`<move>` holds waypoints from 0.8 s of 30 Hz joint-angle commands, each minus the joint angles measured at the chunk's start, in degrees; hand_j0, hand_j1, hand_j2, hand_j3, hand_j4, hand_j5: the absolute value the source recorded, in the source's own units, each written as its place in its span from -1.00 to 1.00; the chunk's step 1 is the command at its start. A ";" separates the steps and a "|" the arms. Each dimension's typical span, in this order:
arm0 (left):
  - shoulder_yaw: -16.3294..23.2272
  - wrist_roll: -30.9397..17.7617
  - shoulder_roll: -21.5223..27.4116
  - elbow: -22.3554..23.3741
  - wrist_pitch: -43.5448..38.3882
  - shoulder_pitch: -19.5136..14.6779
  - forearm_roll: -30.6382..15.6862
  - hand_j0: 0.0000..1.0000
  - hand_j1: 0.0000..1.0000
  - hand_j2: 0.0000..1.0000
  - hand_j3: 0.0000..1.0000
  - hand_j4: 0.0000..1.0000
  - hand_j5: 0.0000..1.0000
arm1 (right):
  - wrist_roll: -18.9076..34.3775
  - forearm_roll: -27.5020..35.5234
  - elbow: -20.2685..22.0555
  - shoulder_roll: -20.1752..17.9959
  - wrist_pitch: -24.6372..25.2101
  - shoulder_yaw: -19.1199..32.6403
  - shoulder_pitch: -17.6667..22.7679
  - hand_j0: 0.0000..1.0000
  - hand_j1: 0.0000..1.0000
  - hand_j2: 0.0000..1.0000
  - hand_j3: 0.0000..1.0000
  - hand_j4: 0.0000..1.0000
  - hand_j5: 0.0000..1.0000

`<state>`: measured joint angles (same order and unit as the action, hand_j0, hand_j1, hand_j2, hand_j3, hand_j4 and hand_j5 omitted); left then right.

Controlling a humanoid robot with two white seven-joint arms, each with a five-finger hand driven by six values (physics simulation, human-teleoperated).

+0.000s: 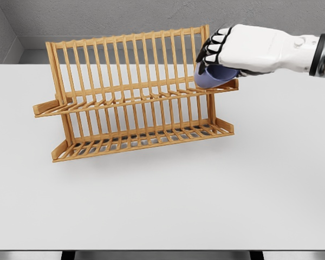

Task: Right arm put cup on second shelf

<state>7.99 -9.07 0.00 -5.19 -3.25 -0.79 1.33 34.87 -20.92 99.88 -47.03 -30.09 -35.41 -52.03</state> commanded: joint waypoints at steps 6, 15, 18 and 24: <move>0.00 -0.07 0.00 0.01 0.00 0.00 -0.01 1.00 1.00 1.00 1.00 1.00 1.00 | 0.13 0.09 -0.13 0.19 0.12 -2.21 0.44 0.31 0.31 0.31 0.31 0.31 0.31; 0.00 0.02 0.00 0.01 0.00 0.00 -0.01 1.00 1.00 1.00 1.00 1.00 1.00 | 0.13 0.27 -0.74 -0.16 0.21 14.75 0.35 1.00 1.00 1.00 1.00 1.00 1.00; 0.00 -0.07 0.00 0.01 0.00 0.00 -0.01 1.00 1.00 1.00 1.00 1.00 1.00 | 0.13 0.27 -3.11 -2.54 -0.67 26.96 5.80 1.00 1.00 1.00 1.00 1.00 1.00; 0.00 0.02 0.00 0.01 0.00 0.00 -0.01 1.00 1.00 1.00 1.00 1.00 1.00 | 0.13 0.27 -12.70 -4.56 -4.91 29.87 21.00 1.00 1.00 1.00 1.00 1.00 1.00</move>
<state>7.99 -9.09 0.00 -5.20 -3.26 -0.79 1.33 35.05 -21.08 89.27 -51.11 -34.26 -6.89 -30.06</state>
